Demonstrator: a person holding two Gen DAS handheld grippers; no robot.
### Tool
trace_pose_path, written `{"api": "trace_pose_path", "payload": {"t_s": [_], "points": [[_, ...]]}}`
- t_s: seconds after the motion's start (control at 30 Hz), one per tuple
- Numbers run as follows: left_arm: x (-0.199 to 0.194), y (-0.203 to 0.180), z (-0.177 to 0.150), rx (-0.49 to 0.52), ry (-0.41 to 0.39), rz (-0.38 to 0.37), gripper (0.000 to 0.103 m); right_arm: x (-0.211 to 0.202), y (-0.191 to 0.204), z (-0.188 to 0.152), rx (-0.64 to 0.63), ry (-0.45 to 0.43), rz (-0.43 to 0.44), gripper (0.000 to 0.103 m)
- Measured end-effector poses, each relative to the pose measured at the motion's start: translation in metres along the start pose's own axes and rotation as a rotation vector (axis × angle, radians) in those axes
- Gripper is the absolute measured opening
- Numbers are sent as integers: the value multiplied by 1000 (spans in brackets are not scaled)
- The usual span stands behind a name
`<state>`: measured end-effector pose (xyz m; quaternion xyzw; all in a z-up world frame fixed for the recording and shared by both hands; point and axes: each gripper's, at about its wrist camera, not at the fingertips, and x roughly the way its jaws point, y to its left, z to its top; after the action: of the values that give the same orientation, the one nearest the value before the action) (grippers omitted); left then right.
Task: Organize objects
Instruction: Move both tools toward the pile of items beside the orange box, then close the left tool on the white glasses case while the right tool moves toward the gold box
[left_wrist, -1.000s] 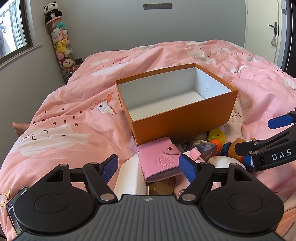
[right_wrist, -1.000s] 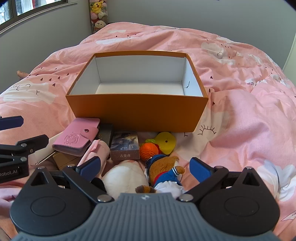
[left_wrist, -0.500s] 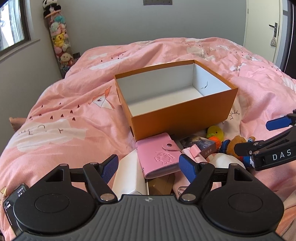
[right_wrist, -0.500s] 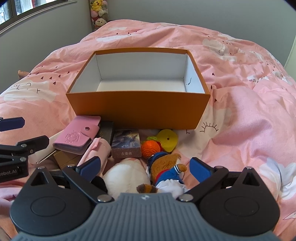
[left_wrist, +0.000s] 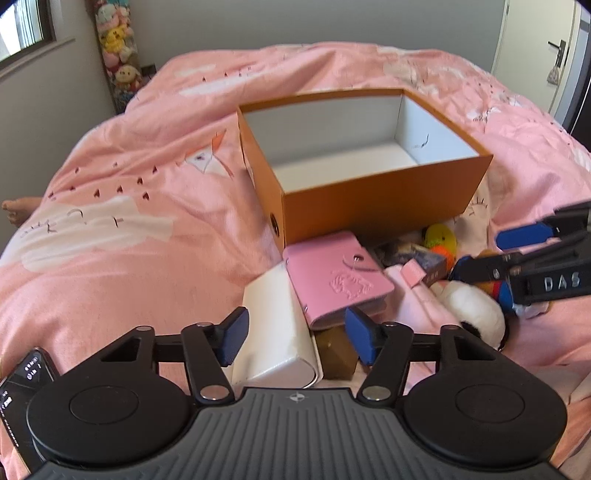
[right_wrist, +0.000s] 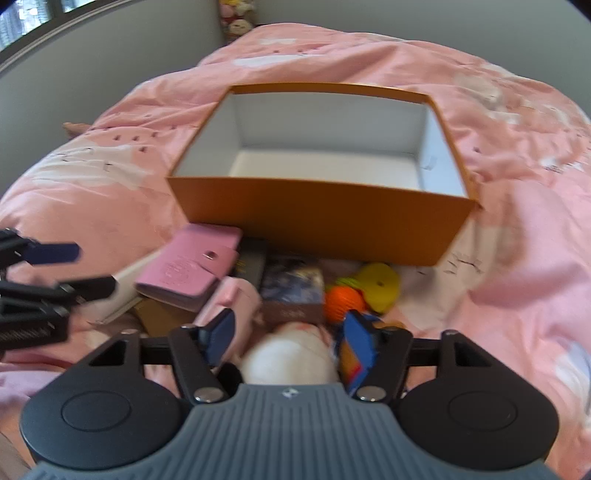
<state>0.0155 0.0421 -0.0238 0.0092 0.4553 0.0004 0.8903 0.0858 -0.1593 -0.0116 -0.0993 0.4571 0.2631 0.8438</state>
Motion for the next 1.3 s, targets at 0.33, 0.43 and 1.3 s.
{"api": "trace_pose_path", "payload": {"t_s": [0.33,0.43,1.3], "points": [[23,15,-4,-54,84,-13,55,32,56,13,-308,65,147,56],[28,18,-3,-66,96,-23,54,42,64,15,-377,79,139,56],[59,15,24,116,252,-96,68,60,56,31,-397,82,189,34]]}}
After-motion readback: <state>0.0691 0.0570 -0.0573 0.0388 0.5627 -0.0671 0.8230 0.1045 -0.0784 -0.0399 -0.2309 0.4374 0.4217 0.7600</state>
